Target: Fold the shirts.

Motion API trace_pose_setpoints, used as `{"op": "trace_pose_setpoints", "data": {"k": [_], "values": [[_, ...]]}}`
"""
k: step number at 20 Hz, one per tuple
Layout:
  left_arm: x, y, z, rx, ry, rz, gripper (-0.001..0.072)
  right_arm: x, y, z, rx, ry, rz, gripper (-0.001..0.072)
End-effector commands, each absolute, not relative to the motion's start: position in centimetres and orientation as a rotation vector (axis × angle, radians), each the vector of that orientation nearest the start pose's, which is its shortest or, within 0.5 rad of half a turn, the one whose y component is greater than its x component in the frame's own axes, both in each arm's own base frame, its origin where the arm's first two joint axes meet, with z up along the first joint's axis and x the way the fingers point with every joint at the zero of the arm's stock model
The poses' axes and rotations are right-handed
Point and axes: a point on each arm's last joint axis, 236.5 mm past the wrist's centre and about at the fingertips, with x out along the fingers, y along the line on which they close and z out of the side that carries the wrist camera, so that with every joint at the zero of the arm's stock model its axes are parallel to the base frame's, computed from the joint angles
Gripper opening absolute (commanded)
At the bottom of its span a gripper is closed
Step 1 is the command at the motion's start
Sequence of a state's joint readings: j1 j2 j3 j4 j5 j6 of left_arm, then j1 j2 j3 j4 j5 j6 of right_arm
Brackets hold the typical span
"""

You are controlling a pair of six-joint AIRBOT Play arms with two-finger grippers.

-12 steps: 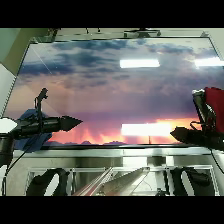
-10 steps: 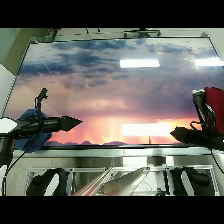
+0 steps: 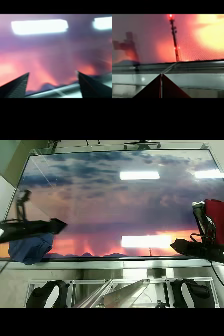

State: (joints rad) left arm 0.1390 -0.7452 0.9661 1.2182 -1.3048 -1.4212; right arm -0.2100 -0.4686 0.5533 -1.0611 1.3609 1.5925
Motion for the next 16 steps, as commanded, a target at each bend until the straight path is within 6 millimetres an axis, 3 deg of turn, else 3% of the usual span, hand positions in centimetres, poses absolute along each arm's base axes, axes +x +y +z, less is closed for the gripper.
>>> {"op": "trace_pose_setpoints", "data": {"k": [1, 3, 7, 12, 16], "values": [[27.5, 9.8, 14.7, -0.086, 0.993, 0.404, 0.0720, 19.7, 7.4, 3.1, 0.554, 1.195, 0.170, 0.0016], [24.9, 13.0, 12.3, -0.149, 1.126, 0.541, 0.0720, 19.7, 7.4, 3.1, 0.554, 1.195, 0.170, 0.0016], [20.6, 17.2, 4.4, -0.278, 1.369, 0.678, 0.0719, 19.7, 7.4, 3.1, 0.554, 1.195, 0.170, 0.0016], [20.9, 17.3, -3.8, -0.229, 1.510, 0.502, 0.0719, 19.7, 7.4, 3.1, 0.554, 1.195, 0.170, 0.0016], [20.4, 18.1, -8.0, -0.240, 1.615, 0.457, 0.0719, 19.8, 7.3, 3.1, 0.554, 1.194, 0.170, 0.0016]]}}
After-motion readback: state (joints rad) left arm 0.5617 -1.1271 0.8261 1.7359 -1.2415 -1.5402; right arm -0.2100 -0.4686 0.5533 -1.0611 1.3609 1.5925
